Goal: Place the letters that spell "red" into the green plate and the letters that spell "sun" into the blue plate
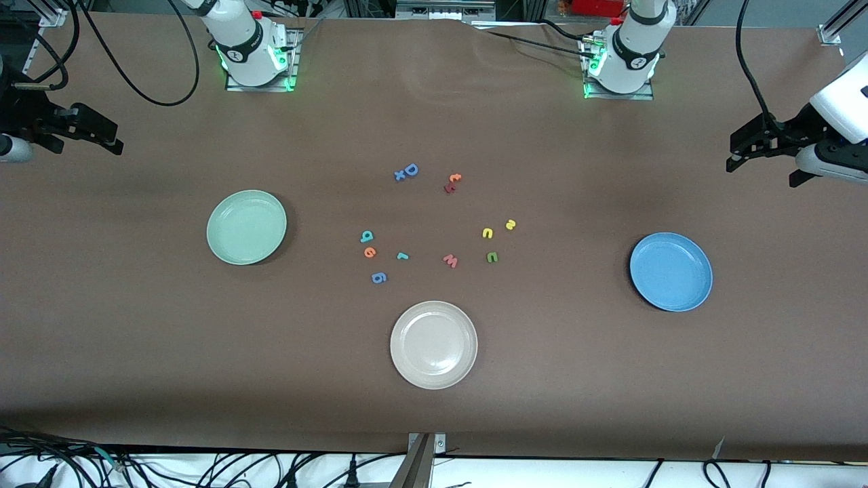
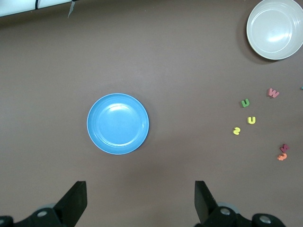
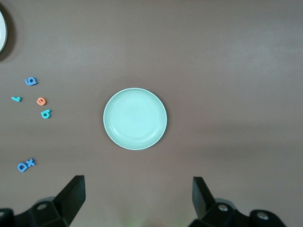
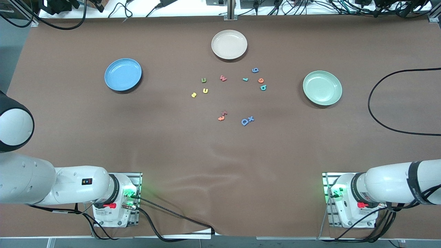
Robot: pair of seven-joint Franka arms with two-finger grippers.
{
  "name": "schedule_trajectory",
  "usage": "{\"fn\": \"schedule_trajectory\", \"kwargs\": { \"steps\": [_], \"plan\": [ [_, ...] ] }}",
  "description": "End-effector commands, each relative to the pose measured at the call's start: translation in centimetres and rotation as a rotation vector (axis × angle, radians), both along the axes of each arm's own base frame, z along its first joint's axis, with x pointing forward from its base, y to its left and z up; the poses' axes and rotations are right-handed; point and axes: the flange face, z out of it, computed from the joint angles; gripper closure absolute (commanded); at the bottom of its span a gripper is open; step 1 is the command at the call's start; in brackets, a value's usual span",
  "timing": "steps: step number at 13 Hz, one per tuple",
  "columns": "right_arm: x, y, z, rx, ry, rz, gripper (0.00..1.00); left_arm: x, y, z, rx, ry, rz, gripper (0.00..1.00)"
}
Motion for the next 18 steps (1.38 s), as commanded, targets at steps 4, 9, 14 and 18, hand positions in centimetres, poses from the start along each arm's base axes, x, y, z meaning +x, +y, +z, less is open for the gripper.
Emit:
{"fn": "schedule_trajectory", "kwargs": {
  "steps": [4,9,14,18],
  "plan": [
    [-0.6,0.3,0.6,0.019,0.019,-0.011,0.00,0.1,-0.2,0.5,0.029,-0.002,0.000,0.00],
    [1.1,0.7,-1.1,0.017,0.002,-0.011,0.00,0.1,-0.2,0.4,0.029,0.000,-0.001,0.00],
    [3.1,5.7,-5.5,0.002,0.064,0.081,0.00,0.1,-0.3,0.5,0.029,-0.002,-0.003,0.00],
    [4.2,10.7,-10.1,-0.004,0.139,0.164,0.00,0.3,-0.3,0.3,0.029,0.001,-0.004,0.00]
  ]
}}
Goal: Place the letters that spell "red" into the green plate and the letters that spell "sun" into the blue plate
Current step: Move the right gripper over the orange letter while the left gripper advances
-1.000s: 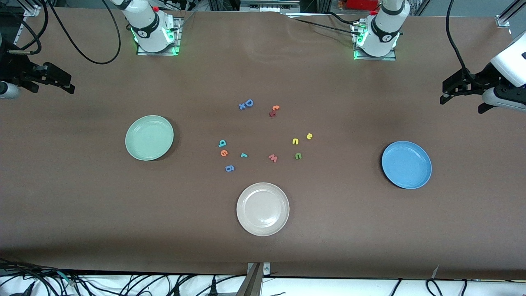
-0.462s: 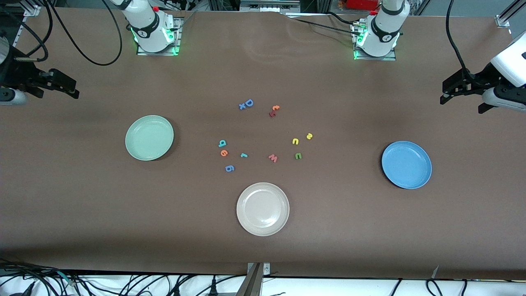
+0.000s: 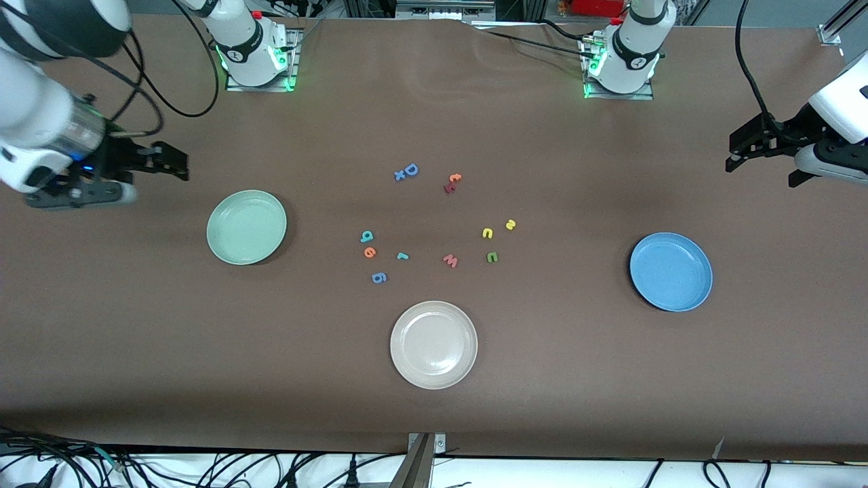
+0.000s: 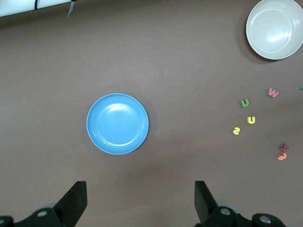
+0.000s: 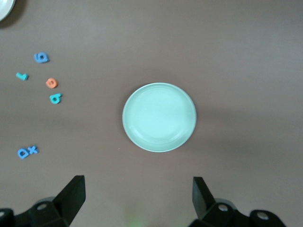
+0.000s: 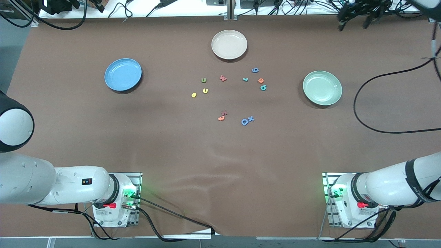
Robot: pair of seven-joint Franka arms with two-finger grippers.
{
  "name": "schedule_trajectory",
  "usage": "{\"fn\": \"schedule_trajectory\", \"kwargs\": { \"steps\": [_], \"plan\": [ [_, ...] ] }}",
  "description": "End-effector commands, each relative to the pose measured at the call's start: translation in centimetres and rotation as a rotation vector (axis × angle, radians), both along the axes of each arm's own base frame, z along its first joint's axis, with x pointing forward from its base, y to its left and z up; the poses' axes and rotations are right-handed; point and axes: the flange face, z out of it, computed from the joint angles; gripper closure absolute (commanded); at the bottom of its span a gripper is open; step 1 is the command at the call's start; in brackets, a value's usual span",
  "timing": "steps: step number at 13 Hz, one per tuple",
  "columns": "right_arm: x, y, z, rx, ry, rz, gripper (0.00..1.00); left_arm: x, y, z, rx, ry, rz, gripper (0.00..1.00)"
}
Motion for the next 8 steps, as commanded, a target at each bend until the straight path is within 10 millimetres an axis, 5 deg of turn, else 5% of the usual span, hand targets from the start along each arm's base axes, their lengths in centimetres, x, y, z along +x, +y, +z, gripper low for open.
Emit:
{"fn": "schedule_trajectory", "kwargs": {
  "steps": [1,2,4,8],
  "plan": [
    [1.4,1.3,-3.6,-0.001,0.053,0.015,0.00,0.6,-0.2,-0.1,0.029,0.007,-0.002,0.00],
    [1.9,1.9,-6.0,-0.004,0.093,0.019,0.00,0.6,-0.1,-0.1,0.029,0.003,-0.001,0.00],
    [2.4,3.0,-7.2,0.005,0.085,0.024,0.00,0.7,0.2,-0.2,0.027,0.003,0.004,0.00],
    [1.9,12.3,-12.4,-0.011,0.064,0.061,0.00,1.9,1.1,-2.7,0.014,0.052,0.019,0.00]
  ]
}}
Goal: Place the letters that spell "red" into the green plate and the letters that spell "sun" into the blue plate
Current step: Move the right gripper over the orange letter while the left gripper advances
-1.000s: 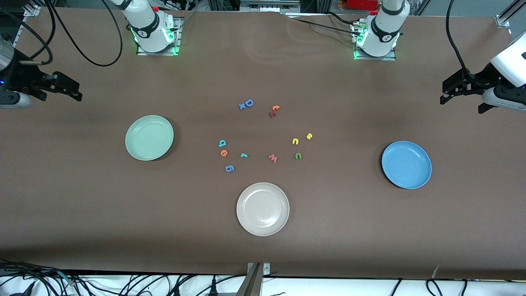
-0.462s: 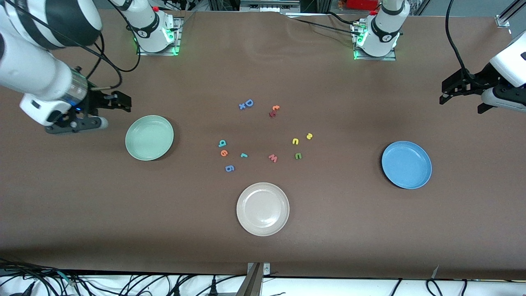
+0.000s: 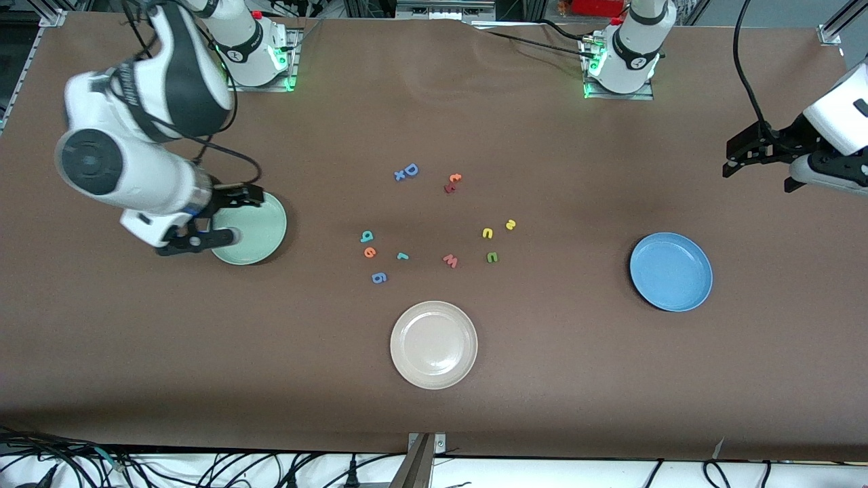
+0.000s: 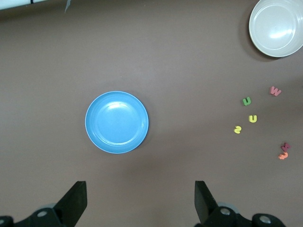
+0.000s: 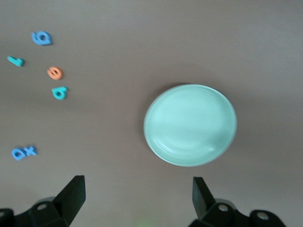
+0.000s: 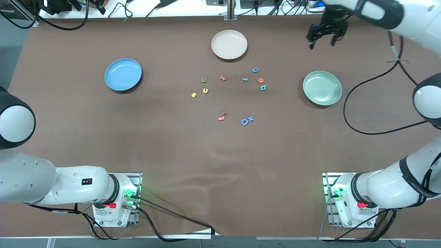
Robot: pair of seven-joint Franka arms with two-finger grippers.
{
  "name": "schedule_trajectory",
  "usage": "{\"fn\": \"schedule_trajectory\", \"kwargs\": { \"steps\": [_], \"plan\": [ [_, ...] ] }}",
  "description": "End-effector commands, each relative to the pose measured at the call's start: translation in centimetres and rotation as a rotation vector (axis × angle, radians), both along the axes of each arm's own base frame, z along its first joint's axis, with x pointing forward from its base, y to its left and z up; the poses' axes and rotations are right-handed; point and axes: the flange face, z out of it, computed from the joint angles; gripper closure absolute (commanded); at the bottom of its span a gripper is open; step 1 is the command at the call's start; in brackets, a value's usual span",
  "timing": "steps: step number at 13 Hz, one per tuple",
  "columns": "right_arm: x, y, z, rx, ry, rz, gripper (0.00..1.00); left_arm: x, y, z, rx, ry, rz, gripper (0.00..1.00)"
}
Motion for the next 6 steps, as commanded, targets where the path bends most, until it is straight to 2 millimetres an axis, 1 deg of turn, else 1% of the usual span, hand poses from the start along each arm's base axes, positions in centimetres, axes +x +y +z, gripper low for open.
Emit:
{"fn": "schedule_trajectory", "kwargs": {
  "steps": [1,3,4,5,6],
  "plan": [
    [-0.6,6.8,-2.7,-0.003,-0.048,0.025,0.00,1.2,0.9,-1.4,0.013,0.029,0.020,0.00],
    [-0.3,9.2,-6.1,0.009,-0.090,0.006,0.00,1.5,0.7,-2.1,0.010,0.040,0.017,0.00],
    [-0.3,10.8,-7.7,0.023,-0.120,0.026,0.00,1.7,0.4,-2.7,0.010,0.052,0.021,0.00],
    [-0.8,13.0,-8.9,0.036,-0.142,0.051,0.00,2.0,-0.1,-3.3,0.011,0.065,0.064,0.00],
    [-1.4,14.7,-10.6,0.033,-0.138,0.056,0.00,2.2,-0.4,-3.9,0.011,0.077,0.120,0.00]
  ]
}}
